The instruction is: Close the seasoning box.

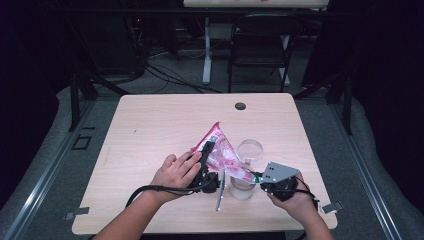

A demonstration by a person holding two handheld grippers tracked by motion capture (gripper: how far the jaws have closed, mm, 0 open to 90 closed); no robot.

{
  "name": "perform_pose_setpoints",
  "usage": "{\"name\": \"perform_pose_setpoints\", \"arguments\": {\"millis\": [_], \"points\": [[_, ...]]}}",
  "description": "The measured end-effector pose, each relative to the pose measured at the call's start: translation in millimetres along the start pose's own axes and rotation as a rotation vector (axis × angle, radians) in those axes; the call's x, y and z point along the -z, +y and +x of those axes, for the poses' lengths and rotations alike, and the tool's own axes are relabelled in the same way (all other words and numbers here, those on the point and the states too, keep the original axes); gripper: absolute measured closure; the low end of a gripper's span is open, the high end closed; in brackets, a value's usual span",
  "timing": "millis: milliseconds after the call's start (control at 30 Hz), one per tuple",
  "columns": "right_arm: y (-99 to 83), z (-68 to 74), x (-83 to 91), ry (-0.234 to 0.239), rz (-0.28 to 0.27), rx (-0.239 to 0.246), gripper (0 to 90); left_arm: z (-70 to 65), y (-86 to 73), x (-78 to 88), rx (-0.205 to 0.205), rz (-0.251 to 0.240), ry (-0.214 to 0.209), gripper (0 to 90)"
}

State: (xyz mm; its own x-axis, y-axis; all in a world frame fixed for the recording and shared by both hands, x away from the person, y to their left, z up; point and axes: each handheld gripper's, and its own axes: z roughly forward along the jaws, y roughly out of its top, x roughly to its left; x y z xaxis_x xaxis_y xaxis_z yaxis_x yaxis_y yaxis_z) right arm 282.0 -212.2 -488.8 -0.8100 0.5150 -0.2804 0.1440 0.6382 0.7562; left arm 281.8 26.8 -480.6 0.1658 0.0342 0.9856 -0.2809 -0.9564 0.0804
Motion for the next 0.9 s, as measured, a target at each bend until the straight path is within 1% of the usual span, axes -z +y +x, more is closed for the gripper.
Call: {"name": "perform_pose_setpoints", "arguments": {"millis": [133,267,300,333,467,500,533,567,600,767,900], "points": [[-0.2,-0.1,0.0,0.001,0.000,0.000,90.0,0.2,0.2,-0.1,0.010,-0.001,-0.004,65.6],[-0.3,0.5,-0.2,0.002,-0.001,0.004,90.0,1.1,0.5,-0.1,0.004,-0.002,-0.006,65.9],[-0.4,0.4,-0.4,0.005,0.001,0.005,90.0,1.6,0.8,-0.2,-0.003,-0.006,-0.002,65.9],[-0.6,0.6,-0.8,0.008,0.002,0.005,90.0,1.0,0.7,-0.8,-0.002,-0.014,0.001,66.0],[-1.2,0.7,-1.9,0.011,0.010,0.012,90.0,1.1,1.1,-0.8,-0.004,-0.006,-0.005,66.1],[-1.3,0.8,-1.9,0.011,0.010,0.013,90.0,1.0,0.9,-1.2,-0.003,-0.013,-0.002,66.1],[-1.3,0.8,-1.9,0.013,0.010,0.014,90.0,1.3,1.2,-0.6,0.003,-0.002,-0.012,66.2],[-1.4,1.0,-1.9,0.016,0.010,0.014,90.0,2.0,1.4,-0.6,-0.001,-0.004,-0.007,66.2],[-1.4,1.0,-1.8,0.017,0.011,0.016,90.0,1.7,1.4,-0.7,0.002,-0.001,-0.013,66.2],[-2.2,1.4,-2.4,0.020,0.015,0.023,90.0,3.2,2.7,-0.6,-0.009,-0.006,-0.006,66.5],[-2.3,1.0,-1.5,0.023,0.018,0.027,90.0,3.0,3.1,-0.8,-0.001,-0.005,-0.010,66.8]]}}
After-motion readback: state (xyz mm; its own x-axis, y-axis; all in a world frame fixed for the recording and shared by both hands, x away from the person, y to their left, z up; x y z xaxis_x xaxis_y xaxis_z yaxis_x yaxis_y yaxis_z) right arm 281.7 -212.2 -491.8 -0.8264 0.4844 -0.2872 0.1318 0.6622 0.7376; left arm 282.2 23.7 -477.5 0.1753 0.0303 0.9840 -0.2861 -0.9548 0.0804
